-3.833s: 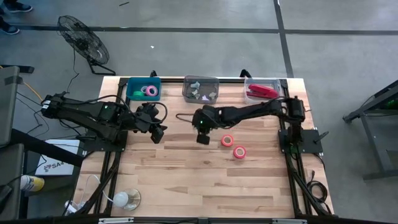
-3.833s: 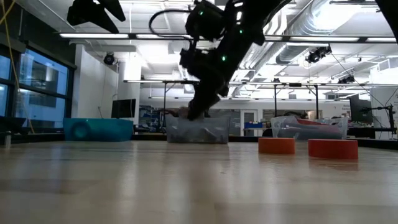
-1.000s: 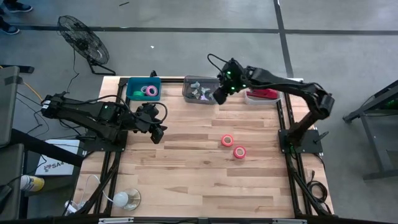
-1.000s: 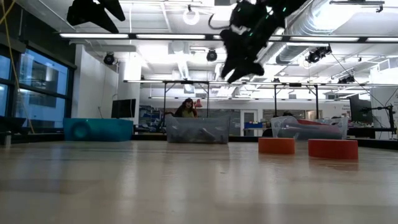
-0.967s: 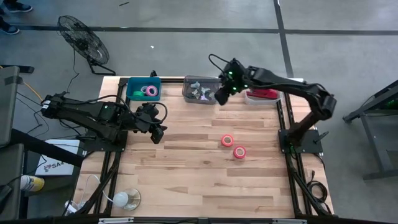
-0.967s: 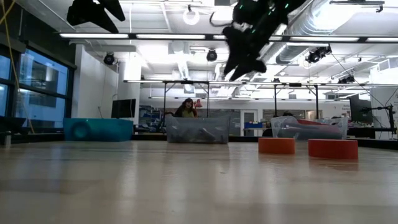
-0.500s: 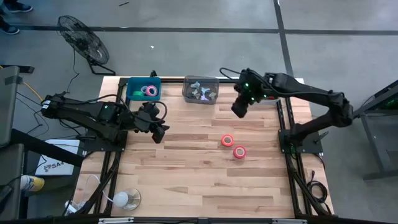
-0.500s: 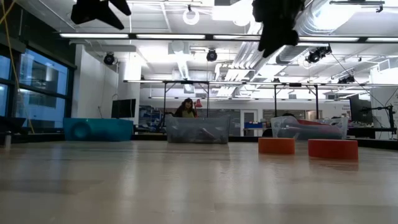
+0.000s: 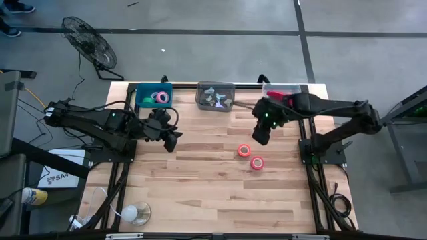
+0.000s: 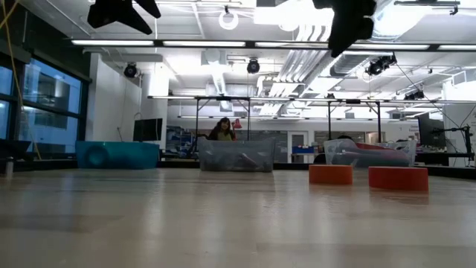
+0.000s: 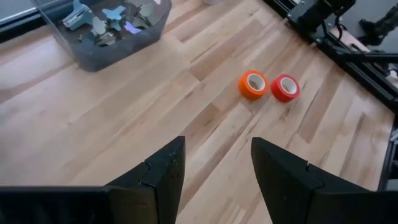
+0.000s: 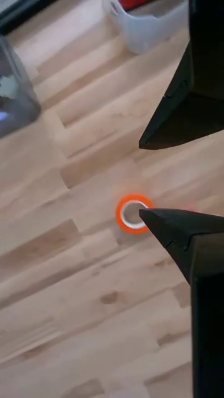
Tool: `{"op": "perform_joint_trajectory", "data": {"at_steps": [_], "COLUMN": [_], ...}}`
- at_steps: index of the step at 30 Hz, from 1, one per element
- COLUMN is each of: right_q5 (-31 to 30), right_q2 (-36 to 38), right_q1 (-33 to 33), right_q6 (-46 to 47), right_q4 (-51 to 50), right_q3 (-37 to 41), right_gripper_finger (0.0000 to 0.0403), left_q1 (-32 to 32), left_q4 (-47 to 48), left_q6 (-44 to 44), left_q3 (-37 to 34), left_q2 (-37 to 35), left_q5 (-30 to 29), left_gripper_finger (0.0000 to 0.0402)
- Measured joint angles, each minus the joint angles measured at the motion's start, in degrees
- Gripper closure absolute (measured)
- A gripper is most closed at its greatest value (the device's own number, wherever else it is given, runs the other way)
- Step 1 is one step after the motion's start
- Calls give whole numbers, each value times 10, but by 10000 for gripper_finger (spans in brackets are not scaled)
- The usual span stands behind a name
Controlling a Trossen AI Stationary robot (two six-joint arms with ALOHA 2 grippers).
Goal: Pick and place Stapler, Stapler remover, tape
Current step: Put the red tape into the blue bin
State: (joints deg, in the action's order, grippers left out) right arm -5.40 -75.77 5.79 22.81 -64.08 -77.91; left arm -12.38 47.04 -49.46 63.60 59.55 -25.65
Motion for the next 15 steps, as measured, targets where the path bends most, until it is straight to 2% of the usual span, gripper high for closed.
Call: {"op": "perform_joint_trajectory", "data": {"at_steps": [8,15], "right_q5": [-39,-54], "right_q2": [0,-24], "right_q1": [-77,-145], "right_q6": [101,148], "right_q4": [-21,-24], "right_q3": [0,0], "right_gripper_finger": [249,249], "left_q1": [0,0], "left_q4": [9,9], "left_q6": [51,148], "left_q3": [0,0], "left_q2": [0,0], "left_q5": [8,7], "left_gripper_finger": [220,220]}}
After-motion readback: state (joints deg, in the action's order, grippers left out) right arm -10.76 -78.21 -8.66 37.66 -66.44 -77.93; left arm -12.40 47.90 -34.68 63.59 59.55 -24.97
